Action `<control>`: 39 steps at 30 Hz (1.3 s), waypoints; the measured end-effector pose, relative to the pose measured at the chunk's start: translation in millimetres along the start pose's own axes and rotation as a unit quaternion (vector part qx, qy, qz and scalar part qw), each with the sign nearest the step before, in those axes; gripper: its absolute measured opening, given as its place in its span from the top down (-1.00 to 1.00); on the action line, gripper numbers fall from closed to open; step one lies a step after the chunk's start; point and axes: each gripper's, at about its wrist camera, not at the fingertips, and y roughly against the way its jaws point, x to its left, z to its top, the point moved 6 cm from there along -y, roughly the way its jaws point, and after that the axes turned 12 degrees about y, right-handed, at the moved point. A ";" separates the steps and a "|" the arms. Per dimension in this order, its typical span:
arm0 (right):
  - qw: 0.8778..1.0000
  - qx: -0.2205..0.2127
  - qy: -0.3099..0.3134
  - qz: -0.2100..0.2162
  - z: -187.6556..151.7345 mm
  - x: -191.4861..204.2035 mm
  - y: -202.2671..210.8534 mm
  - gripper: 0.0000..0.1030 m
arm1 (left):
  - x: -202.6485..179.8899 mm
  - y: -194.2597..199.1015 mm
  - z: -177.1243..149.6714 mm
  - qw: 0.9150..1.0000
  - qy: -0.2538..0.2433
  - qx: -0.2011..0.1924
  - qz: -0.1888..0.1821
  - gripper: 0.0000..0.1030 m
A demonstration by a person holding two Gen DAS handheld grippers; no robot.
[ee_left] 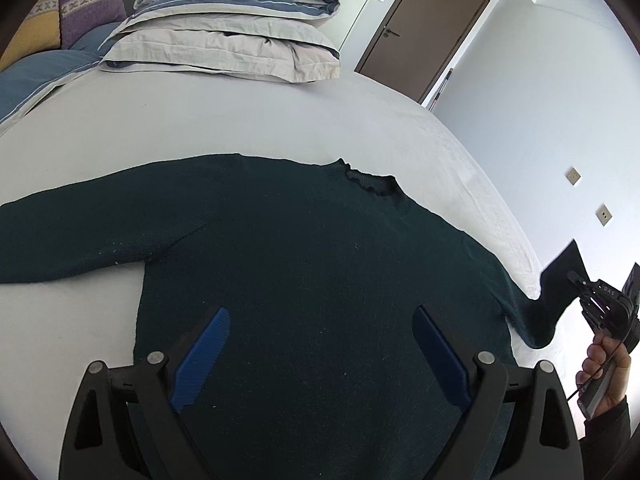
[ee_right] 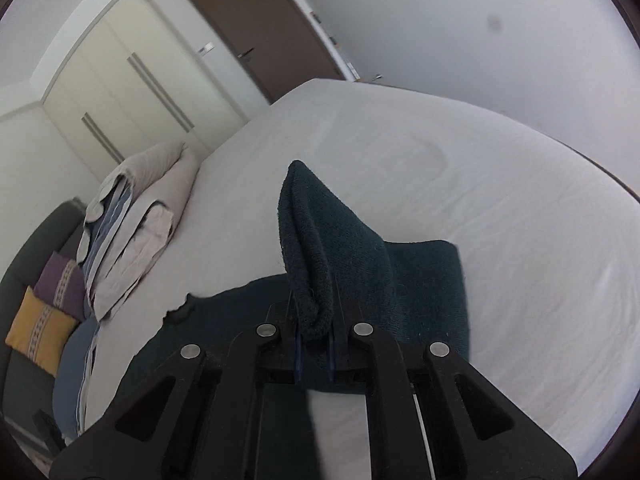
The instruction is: Fold small clothes
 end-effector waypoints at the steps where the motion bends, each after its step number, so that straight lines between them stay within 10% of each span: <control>1: 1.000 0.011 0.025 0.012 -0.9 32.5 -13.7 0.87 | 4.8 2.1 1.3 1.000 0.005 0.000 -0.003 -0.83; 8: 0.984 0.093 0.122 0.090 -72.0 220.1 -79.3 0.87 | 50.9 18.0 14.4 0.999 0.034 -0.010 -0.003 -0.83; 14: 0.968 0.146 0.188 0.083 -189.8 298.4 -104.4 0.84 | 84.8 22.3 27.9 0.998 0.063 -0.016 -0.002 -0.83; 16: 0.966 0.157 0.186 0.088 -202.8 299.1 -115.1 0.75 | 85.7 20.2 30.1 0.998 0.060 -0.015 -0.002 -0.83; 20: 0.973 0.149 0.118 0.127 -202.5 283.3 -127.4 -0.09 | 77.8 10.4 32.6 0.999 0.052 -0.006 -0.010 -0.83; 28: 0.981 0.095 0.078 0.152 -165.2 226.8 -60.3 -0.17 | 12.6 -63.1 36.3 0.996 0.031 0.066 -0.046 -0.78; 37: 0.988 0.061 -0.001 0.142 -146.4 127.1 2.2 -0.17 | -23.8 -143.8 40.1 0.992 0.007 0.126 -0.011 0.03; 39: 0.989 0.059 -0.013 0.133 -147.1 108.7 6.8 -0.17 | -23.3 -144.9 41.3 0.992 0.001 0.123 -0.001 0.49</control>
